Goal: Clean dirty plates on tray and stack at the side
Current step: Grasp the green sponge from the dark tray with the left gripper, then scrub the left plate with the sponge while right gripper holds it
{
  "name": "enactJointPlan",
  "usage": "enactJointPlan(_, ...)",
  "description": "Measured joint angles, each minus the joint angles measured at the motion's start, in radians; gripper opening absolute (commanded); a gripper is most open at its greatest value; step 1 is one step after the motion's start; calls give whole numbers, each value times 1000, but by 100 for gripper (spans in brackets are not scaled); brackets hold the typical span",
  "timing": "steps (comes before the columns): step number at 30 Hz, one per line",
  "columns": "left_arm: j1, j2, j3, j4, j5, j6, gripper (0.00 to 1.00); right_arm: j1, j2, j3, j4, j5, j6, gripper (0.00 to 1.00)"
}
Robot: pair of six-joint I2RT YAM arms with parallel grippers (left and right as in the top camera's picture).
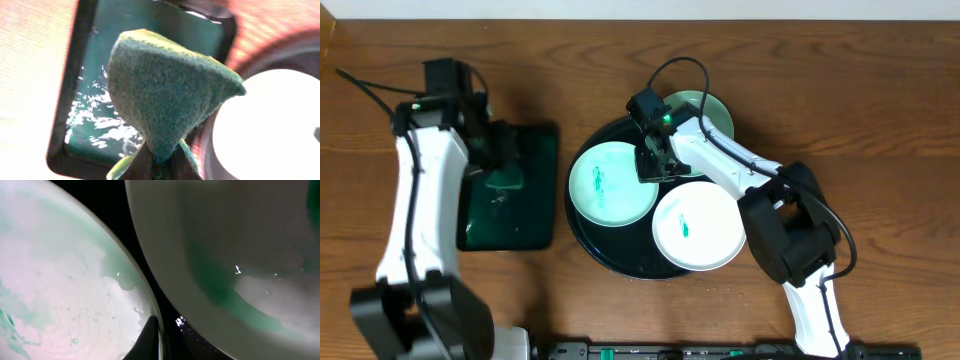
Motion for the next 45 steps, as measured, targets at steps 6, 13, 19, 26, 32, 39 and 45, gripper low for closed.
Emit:
enactJointPlan(6,-177,10,-2,7,3,-107,7,0,0,2,-3,0,0,1)
enactJointPlan(13,-294,142,-13,63,4,-232,7,-6,0,2,-6,-15,0,1)
enactJointPlan(19,-379,292,-17,94,9,-277,7,-28,1,2,-7,-68,-3,1)
enactJointPlan(26,-413,403,-17,103,38,-328,7,-45,4,-2,-1,-111,-11,1)
enactJointPlan(32,-397,409,-17,142,151,-235,7,-46,4,-4,2,-116,-15,1)
enactJointPlan(39,-396,420,-17,222,283,-93,7,-46,4,-4,2,-116,-15,1)
enactJointPlan(45,-426,420,-3,162,118,-189,7,-46,4,-5,3,-116,-15,1)
